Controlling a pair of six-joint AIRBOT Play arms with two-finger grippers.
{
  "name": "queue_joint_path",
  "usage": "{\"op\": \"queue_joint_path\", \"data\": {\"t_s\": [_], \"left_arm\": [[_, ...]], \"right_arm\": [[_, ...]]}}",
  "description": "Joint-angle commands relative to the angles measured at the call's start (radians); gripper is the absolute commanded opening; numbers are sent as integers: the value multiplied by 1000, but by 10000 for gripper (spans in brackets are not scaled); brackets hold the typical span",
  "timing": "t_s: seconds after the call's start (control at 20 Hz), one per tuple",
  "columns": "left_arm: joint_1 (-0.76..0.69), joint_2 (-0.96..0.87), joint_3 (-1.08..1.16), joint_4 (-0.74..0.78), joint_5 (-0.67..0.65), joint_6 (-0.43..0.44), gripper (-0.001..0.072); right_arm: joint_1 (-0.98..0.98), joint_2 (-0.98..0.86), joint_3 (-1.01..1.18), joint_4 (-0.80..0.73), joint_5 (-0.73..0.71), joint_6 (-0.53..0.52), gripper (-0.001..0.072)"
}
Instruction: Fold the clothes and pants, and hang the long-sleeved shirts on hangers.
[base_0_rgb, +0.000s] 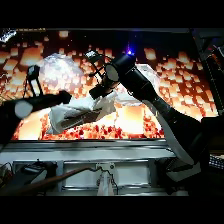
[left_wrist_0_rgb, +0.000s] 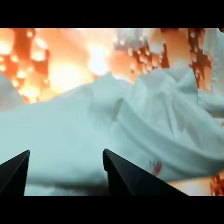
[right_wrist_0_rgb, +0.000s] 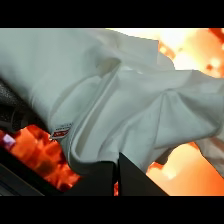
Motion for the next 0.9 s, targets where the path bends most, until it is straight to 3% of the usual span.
{"op": "queue_joint_path", "data": {"t_s": [0.0,0.1,0.3,0.6,0.7,0.8,0.85], "left_arm": [[111,-273,230,-141,-208,246,604],[131,-414,341,-149,-351,339,646],[121,-560,394,-156,-376,460,654],[60,-617,391,-224,-468,495,652],[35,-629,388,-226,-520,496,572],[20,-637,372,-227,-558,496,567],[15,-640,363,-227,-575,496,476]], "right_arm": [[1,-1,0,-5,10,-5,24],[1,-1,0,-5,0,-9,24],[1,-1,0,-5,-12,-9,24],[-3,-1,0,-6,-66,-23,24],[-10,-1,0,-5,-71,-23,24],[-10,-1,0,-8,-63,-26,24],[-10,-1,0,-6,-62,-26,24]]}}
